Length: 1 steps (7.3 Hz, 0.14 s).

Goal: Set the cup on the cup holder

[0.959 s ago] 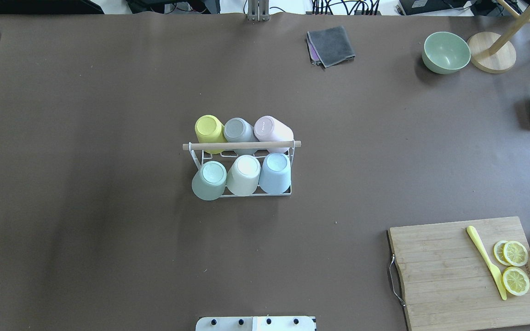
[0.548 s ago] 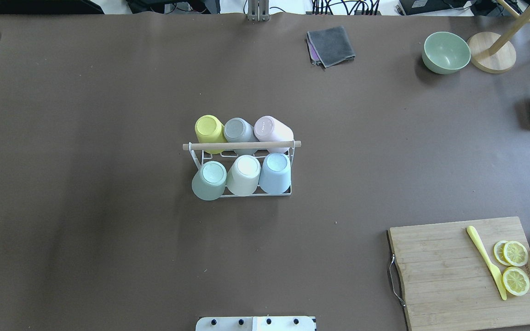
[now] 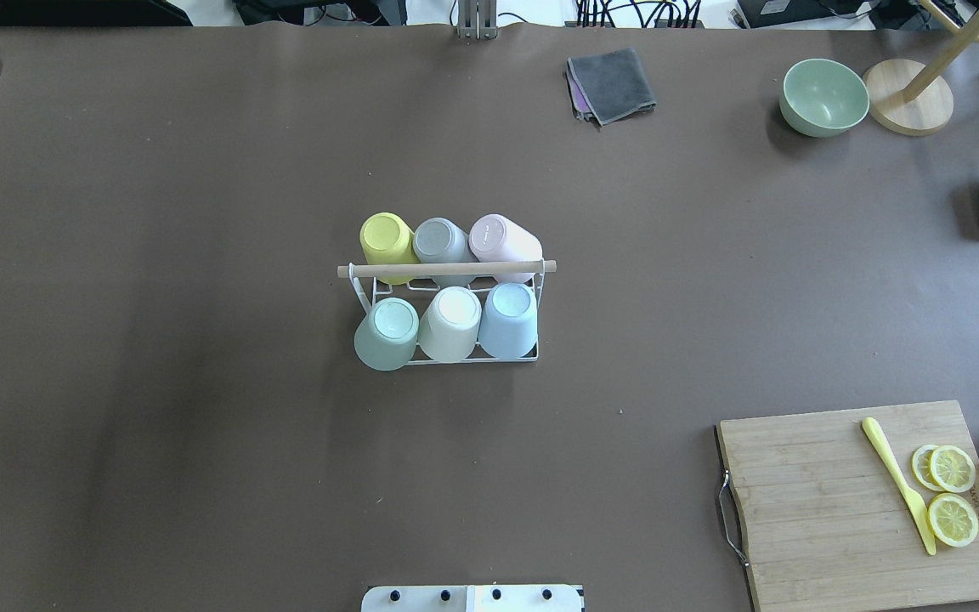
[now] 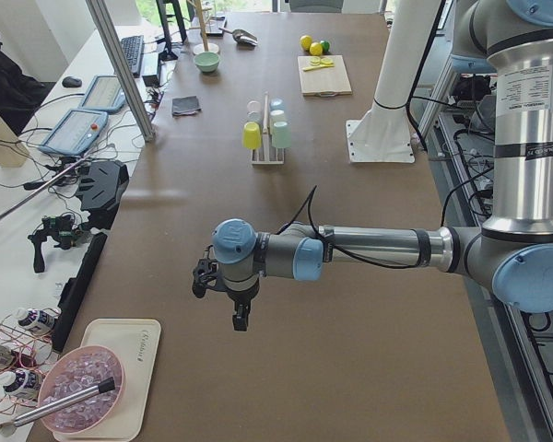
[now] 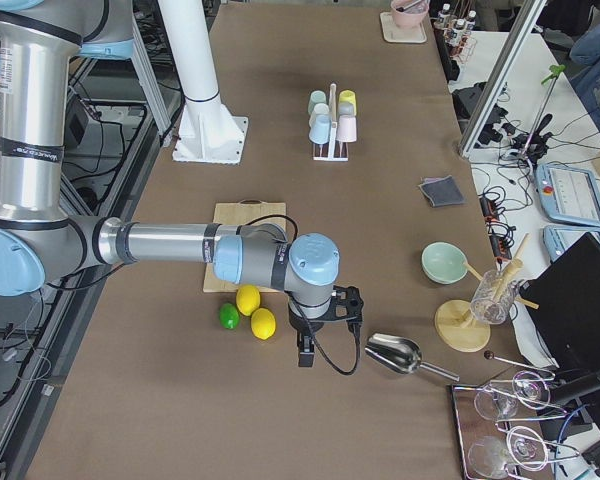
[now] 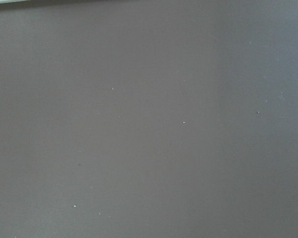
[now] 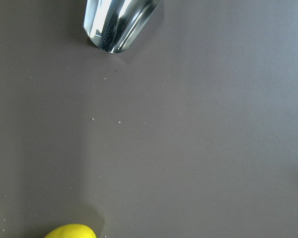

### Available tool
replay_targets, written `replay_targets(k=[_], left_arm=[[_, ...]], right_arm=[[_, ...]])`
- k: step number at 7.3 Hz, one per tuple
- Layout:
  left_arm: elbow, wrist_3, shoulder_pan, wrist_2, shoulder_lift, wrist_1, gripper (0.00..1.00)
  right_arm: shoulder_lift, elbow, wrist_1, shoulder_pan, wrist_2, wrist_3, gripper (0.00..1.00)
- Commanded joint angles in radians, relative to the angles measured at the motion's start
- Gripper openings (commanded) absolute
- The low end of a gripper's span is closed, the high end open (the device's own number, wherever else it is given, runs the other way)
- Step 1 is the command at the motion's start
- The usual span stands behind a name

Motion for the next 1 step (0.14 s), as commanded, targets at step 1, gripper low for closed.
replay_targets(k=[1], left_arm=[[0.001, 0.000, 0.000, 0.000, 0.000, 0.000, 0.98]], right_arm=[[0.000, 0.001, 0.000, 0.000, 0.000, -0.001, 1.00]])
